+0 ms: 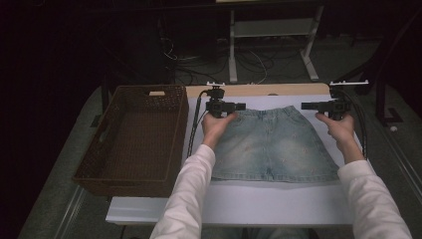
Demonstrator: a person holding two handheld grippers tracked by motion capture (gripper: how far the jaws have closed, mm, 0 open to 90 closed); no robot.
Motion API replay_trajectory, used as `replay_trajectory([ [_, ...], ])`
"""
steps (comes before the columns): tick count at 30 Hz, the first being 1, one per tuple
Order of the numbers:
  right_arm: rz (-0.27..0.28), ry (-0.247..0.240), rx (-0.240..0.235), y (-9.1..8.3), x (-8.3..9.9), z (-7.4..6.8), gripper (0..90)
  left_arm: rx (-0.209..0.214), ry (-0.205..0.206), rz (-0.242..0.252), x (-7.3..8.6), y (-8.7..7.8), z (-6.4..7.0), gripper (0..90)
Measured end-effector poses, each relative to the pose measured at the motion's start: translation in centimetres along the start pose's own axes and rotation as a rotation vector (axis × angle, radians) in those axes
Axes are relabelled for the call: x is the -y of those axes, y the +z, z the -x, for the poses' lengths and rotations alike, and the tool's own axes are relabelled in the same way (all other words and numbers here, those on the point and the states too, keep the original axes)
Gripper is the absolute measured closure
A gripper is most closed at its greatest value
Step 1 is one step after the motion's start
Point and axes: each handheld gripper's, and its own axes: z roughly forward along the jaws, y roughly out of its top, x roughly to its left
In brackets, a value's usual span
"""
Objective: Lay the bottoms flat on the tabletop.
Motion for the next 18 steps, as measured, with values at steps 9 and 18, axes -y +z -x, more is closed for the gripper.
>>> replay_trajectory([
  [9,-0.031,-0.023,-0.01,-1.1,0.5,-0.8,26.2,0.014,0.025,0.034,-0.3,-2.6,1.5,30.2],
  [18,-0.003,-0.078,-0.071,-2.8,0.8,-3.3,19.0,0.024,0.029,0.042,0.6,-4.3,2.3,28.4],
])
